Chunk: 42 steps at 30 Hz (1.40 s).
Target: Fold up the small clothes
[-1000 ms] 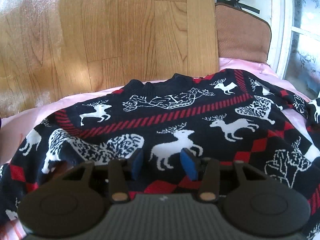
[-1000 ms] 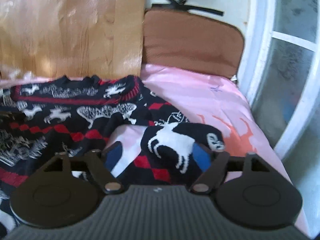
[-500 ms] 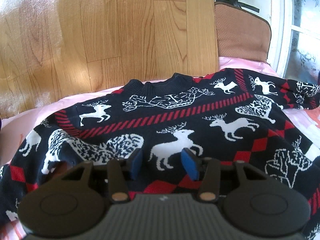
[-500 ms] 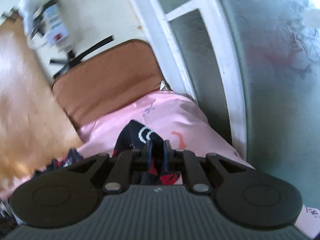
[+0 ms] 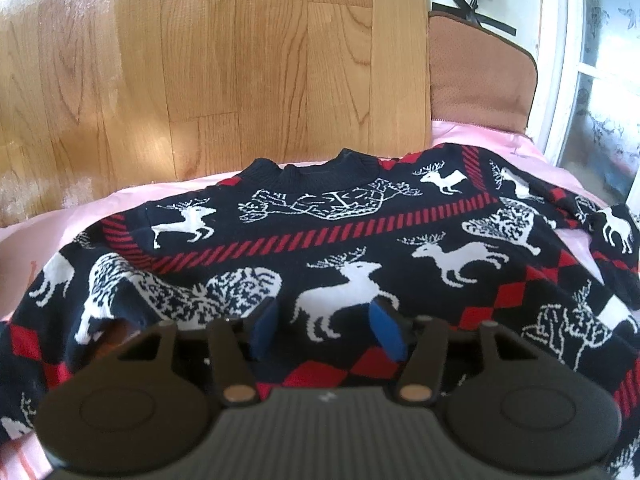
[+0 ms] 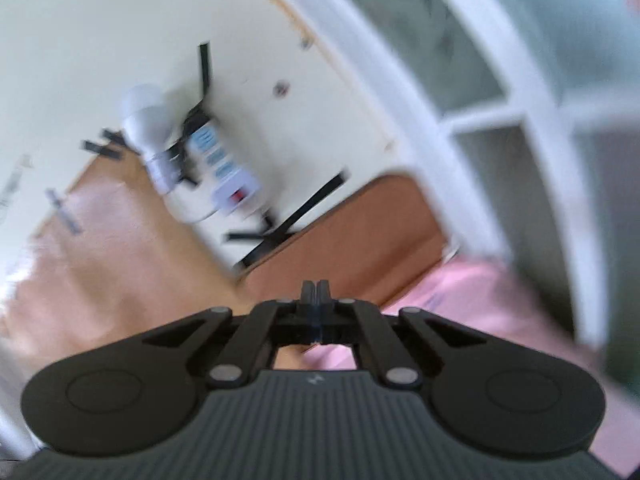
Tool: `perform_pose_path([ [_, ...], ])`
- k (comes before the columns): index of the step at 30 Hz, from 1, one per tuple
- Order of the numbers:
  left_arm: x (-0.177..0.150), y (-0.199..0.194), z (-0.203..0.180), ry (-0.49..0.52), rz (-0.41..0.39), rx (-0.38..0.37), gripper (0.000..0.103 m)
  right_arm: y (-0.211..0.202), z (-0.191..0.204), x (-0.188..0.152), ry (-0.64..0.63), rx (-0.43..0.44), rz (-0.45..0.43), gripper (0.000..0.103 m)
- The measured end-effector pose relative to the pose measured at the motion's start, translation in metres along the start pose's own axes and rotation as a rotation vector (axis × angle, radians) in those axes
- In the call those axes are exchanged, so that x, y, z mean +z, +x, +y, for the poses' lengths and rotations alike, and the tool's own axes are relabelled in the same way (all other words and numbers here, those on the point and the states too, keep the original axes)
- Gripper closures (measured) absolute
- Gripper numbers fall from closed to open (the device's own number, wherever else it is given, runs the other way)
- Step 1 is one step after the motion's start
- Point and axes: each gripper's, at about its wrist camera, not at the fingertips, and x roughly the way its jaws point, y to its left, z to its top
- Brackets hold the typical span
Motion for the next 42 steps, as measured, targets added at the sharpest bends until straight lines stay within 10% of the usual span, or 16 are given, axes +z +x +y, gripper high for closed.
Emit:
perform_pose_path([
  [7,0.001,0.000,0.003,-0.017,-0.004,-0.020,0.048,0.020,0.024,-0.088,-0.191,-0.019,0.284,0.085],
  [11,0.001,0.000,0.004,-0.022,-0.004,-0.025,0.047,0.031,0.031,-0.167,-0.328,-0.049,0.446,0.042],
  [16,0.001,0.000,0.004,-0.017,-0.002,-0.025,0.046,0.020,0.031,-0.221,-0.500,-0.045,0.491,0.040],
  [18,0.001,0.001,0.003,-0.014,-0.001,-0.023,0.045,0.013,0.036,-0.232,-0.653,-0.065,0.456,0.061],
  [20,0.001,0.001,0.002,-0.011,0.000,-0.019,0.045,0.017,0.033,-0.222,-0.673,-0.096,0.440,0.090],
  [30,0.001,0.001,0.002,-0.013,-0.002,-0.020,0.045,0.003,-0.017,0.011,-0.210,-0.281,-0.049,0.090],
  [35,0.000,-0.001,0.005,-0.028,-0.016,-0.028,0.043,0.025,-0.026,0.040,-0.080,-0.295,0.038,0.090],
  [42,-0.002,-0.020,0.026,-0.140,-0.127,-0.078,0.032,0.056,0.067,-0.002,-0.048,0.016,0.194,0.090],
])
